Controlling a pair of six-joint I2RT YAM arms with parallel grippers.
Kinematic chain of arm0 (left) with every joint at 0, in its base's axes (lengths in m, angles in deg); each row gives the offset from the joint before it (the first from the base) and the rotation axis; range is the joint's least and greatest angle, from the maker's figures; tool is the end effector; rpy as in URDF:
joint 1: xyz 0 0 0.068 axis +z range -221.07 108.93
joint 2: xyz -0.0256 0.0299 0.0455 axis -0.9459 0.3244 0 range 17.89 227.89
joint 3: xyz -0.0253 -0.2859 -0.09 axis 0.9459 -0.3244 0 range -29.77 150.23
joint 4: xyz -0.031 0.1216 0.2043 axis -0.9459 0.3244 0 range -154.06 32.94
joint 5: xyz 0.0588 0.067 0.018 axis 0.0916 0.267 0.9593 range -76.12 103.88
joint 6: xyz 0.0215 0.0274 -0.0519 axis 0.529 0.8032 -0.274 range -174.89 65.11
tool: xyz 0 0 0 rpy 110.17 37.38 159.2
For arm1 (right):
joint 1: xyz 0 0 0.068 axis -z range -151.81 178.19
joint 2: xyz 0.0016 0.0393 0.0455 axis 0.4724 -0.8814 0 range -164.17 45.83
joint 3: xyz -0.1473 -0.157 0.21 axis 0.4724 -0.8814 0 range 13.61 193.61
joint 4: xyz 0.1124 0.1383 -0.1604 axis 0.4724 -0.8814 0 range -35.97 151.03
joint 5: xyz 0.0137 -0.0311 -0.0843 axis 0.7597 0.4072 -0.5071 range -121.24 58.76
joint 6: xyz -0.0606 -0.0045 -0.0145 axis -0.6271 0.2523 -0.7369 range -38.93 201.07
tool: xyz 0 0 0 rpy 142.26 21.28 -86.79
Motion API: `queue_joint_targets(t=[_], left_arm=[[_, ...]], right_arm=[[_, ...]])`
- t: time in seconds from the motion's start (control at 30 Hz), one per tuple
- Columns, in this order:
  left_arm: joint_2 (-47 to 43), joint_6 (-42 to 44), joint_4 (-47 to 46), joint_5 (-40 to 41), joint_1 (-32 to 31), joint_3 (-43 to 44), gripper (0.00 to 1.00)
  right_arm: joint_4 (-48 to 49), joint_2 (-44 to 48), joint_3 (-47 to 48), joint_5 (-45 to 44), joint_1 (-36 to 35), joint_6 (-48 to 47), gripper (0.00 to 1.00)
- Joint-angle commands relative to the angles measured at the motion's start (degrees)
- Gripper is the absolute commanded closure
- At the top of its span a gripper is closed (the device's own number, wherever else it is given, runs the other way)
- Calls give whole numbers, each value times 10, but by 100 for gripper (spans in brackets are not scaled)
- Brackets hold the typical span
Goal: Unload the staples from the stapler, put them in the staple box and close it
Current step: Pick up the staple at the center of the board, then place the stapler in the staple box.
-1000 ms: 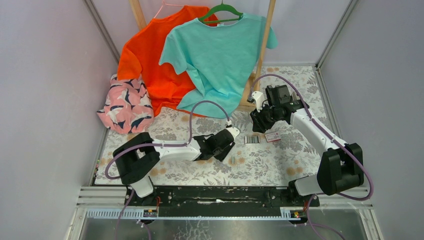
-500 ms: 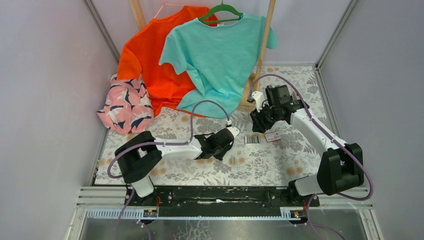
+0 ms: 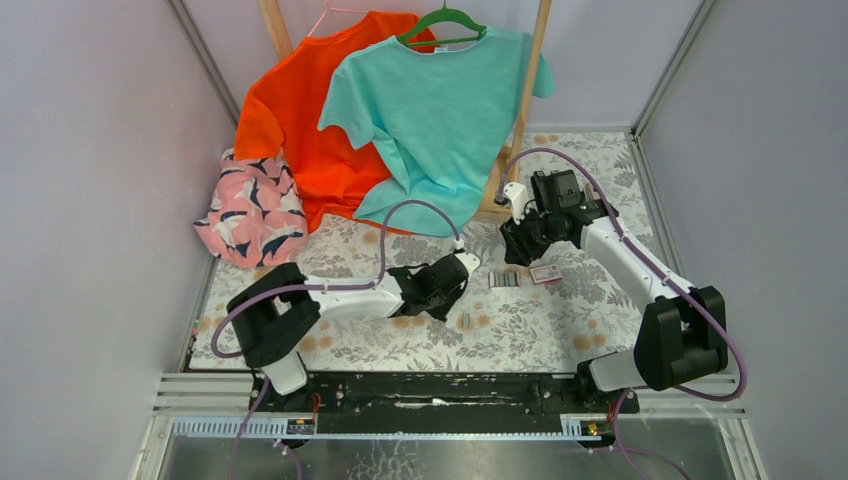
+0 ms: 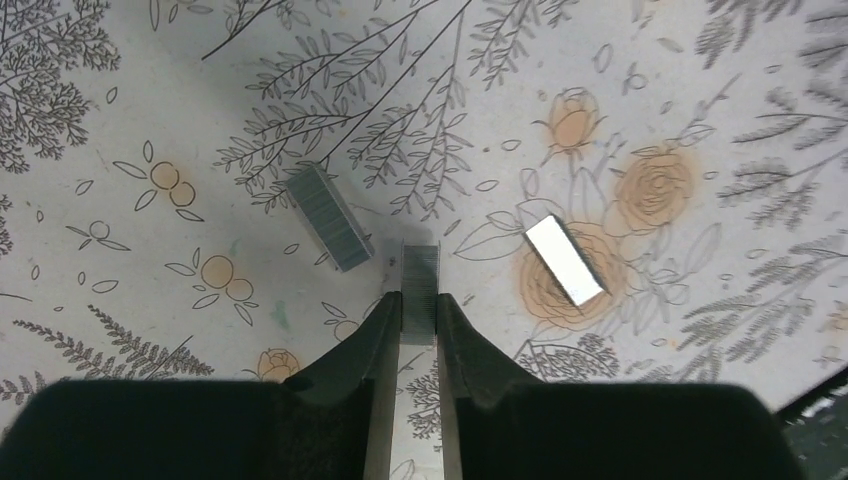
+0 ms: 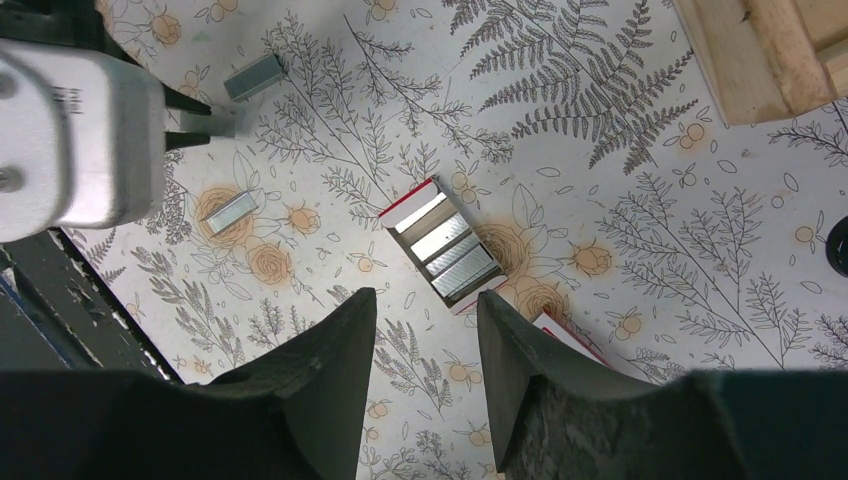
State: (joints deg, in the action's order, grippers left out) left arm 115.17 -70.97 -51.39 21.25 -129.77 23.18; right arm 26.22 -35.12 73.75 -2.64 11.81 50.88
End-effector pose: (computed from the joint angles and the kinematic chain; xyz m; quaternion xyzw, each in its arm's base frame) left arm 0.1733 -0.2734 0.1903 0.3307 0.8980 -0.1232 0.2627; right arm 0.2505 0.0974 0.2844 -0.4331 0.8214 0.1998 0.3127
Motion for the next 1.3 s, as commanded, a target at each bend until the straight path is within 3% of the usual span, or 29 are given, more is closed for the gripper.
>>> queue_joint_targets(t=[0.0,0.3,0.5,0.8,1.03,1.27], left_arm=[[-32,-15,-14,-49,3,21,78],[8,-46,-93,-125,-5,94,78],[67,-72,-104,-124,-5,156,78],[108,-185,-104,-52,-5,191,79],[164,-276,-41,13,-5,259,81],[182,-308,17,103,-18,304,82]], right_arm=[[11,1,6,-15,-2,12,51],[35,18,3,-39,40,59,53],[44,34,1,-40,59,71,52],[84,67,-14,-63,88,115,52],[97,88,-21,-63,94,122,52],[95,89,-21,-57,94,120,52]])
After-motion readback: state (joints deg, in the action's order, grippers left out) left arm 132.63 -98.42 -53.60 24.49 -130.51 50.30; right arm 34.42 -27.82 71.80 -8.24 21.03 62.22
